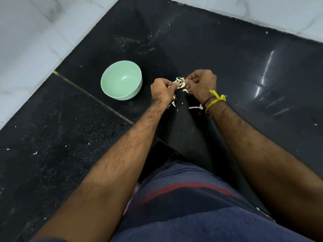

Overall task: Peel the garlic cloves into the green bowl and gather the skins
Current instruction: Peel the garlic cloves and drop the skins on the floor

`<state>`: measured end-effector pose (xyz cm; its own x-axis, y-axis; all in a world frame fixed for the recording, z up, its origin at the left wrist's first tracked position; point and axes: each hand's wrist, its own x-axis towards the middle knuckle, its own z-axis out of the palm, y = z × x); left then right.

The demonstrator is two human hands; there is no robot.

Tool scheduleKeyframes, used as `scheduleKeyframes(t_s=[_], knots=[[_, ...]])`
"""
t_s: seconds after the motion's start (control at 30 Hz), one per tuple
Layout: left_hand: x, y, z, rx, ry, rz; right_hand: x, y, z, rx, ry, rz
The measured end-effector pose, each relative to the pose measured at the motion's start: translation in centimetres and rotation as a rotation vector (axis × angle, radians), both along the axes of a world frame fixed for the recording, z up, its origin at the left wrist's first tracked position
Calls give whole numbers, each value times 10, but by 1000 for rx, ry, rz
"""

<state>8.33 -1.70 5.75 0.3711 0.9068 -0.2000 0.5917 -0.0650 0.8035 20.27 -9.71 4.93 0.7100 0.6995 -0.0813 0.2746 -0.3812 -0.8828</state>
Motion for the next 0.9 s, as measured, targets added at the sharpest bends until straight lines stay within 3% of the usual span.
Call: scheduleKeyframes(t_s=[0.13, 0.23, 0.37, 0.5, 0.9], knots=[[1, 1, -4, -56, -19, 24, -2, 12, 0, -88, -159, 42], [-8, 0, -12, -208, -139, 89, -7, 6, 1, -88, -168, -23], [-26, -5, -16, -453, -394, 167, -20, -11, 2, 41, -64, -69], [-43, -24, -18, -516, -641, 134, -45, -22, -2, 72, 197, 53], [-58, -39, -23, -545, -755, 156, -60, -23, -3, 97, 306, 142]])
